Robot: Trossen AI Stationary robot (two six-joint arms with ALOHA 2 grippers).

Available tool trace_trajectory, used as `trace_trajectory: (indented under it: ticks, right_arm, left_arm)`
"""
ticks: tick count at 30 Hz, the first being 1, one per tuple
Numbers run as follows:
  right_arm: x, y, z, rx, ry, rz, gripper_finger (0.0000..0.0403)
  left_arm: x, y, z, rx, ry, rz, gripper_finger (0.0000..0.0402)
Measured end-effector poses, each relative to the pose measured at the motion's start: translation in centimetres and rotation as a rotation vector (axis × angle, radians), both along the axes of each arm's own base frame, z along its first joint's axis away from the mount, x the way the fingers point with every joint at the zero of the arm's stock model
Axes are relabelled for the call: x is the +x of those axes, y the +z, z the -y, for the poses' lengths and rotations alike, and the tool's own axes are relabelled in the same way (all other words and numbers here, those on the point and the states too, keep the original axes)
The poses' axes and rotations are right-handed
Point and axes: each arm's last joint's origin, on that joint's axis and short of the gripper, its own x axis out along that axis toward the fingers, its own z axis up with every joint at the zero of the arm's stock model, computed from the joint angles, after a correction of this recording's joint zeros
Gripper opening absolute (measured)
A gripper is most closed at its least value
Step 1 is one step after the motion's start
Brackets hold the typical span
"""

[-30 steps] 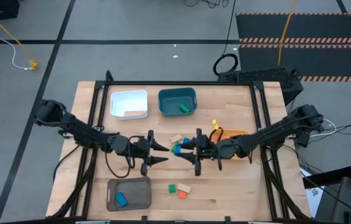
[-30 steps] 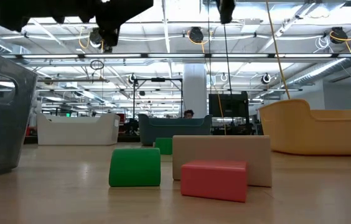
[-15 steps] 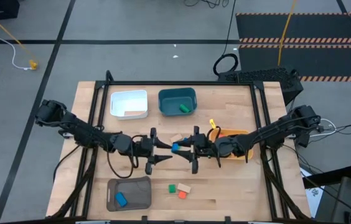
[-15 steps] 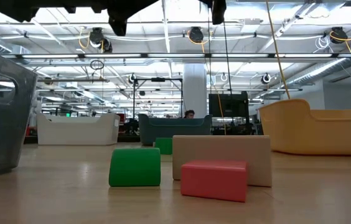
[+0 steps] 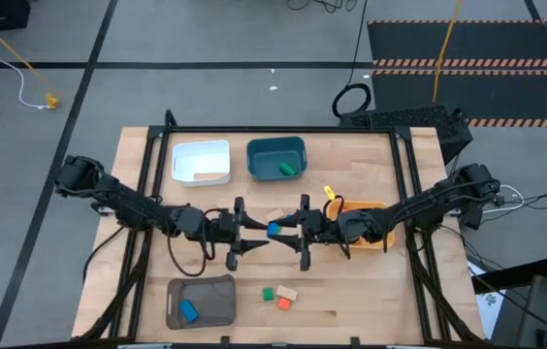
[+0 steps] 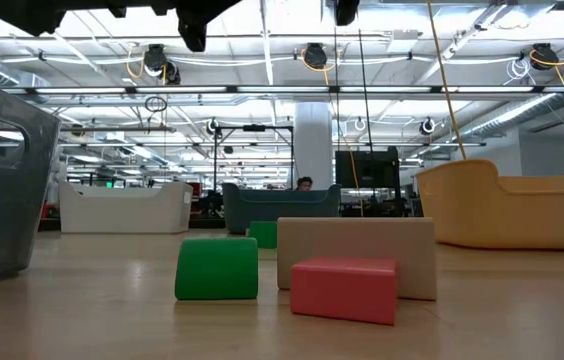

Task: Sort & place blocks by color
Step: Put the bottom blue block into the black bin

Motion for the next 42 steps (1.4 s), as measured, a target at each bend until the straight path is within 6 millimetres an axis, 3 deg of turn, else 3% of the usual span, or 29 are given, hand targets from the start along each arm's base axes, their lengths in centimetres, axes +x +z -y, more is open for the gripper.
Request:
trace_trajectory:
  ticks: [37,42]
  right_arm:
    - [0.5,0.6,1.6,-0.054,0.047,0.068,0.0117]
    - [0.5,0.5,1.6,-0.055,0.046,0.061,0.0122]
  left_arm:
    - [1.1,1.6,-1.1,0.083,-0.01,0.037,0.0174]
    - [1.3,1.6,-1.4,0.085,-0.009,0.014,0.0142]
